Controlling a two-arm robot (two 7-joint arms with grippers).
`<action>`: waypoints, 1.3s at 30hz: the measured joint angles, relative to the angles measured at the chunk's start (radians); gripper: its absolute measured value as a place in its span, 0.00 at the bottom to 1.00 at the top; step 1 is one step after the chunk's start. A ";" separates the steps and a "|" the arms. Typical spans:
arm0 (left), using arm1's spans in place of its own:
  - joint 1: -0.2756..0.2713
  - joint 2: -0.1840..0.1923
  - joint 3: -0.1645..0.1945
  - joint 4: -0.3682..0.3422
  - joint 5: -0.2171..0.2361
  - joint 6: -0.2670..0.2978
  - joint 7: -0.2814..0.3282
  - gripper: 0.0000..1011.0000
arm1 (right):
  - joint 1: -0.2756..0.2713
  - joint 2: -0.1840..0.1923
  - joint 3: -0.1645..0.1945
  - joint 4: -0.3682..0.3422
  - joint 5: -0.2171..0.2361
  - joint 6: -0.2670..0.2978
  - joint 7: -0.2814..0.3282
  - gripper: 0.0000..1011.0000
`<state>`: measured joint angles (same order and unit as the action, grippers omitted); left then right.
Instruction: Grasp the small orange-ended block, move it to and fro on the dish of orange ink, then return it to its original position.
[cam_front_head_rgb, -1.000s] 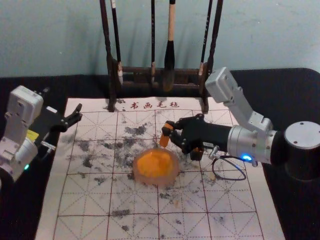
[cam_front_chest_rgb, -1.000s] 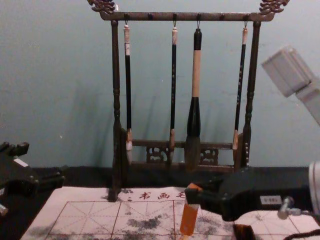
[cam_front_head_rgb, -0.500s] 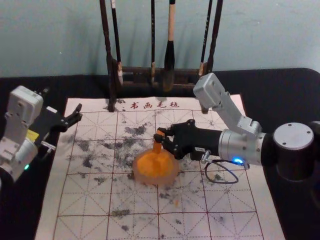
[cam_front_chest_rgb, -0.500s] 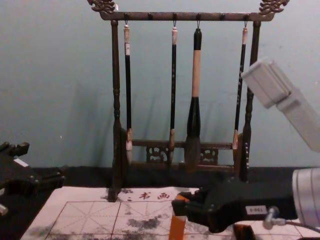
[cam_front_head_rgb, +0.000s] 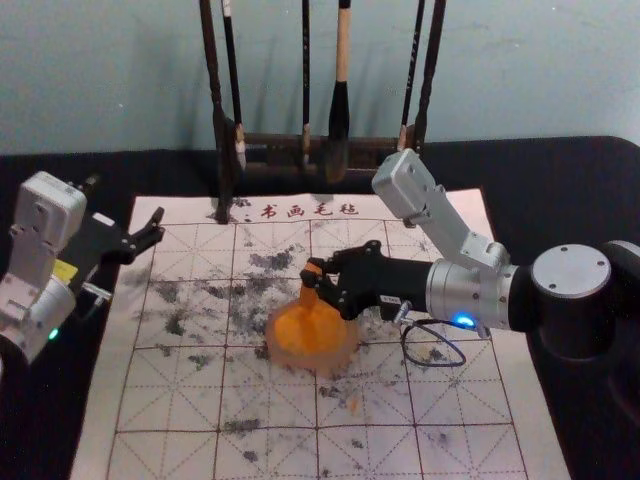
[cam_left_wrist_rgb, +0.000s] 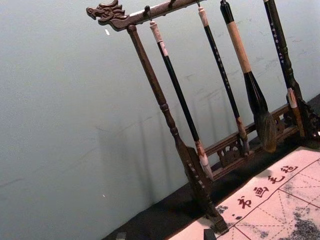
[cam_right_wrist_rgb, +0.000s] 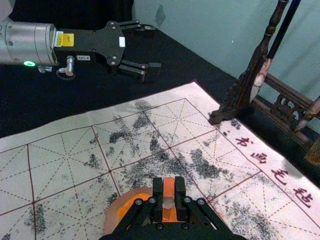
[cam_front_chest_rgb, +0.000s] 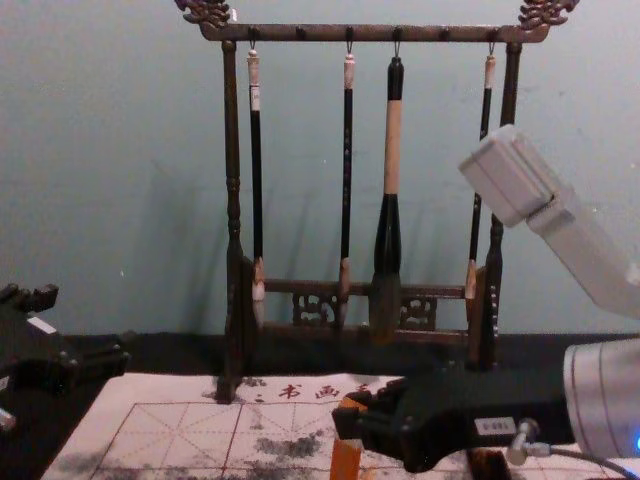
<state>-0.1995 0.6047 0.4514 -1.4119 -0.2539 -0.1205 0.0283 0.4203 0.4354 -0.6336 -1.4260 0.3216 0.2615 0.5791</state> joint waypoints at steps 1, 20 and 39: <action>0.000 0.000 0.000 0.000 0.000 0.000 0.000 0.99 | 0.000 0.000 -0.001 0.000 0.000 0.000 0.000 0.14; 0.000 0.000 0.000 0.000 0.000 0.000 0.000 0.99 | -0.001 0.005 -0.010 0.003 -0.002 0.007 0.004 0.14; 0.000 0.000 0.000 0.000 0.000 0.000 0.000 0.99 | 0.000 0.003 -0.011 0.009 -0.013 0.010 -0.001 0.14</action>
<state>-0.1995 0.6047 0.4514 -1.4120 -0.2539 -0.1205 0.0282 0.4208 0.4387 -0.6449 -1.4171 0.3088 0.2717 0.5779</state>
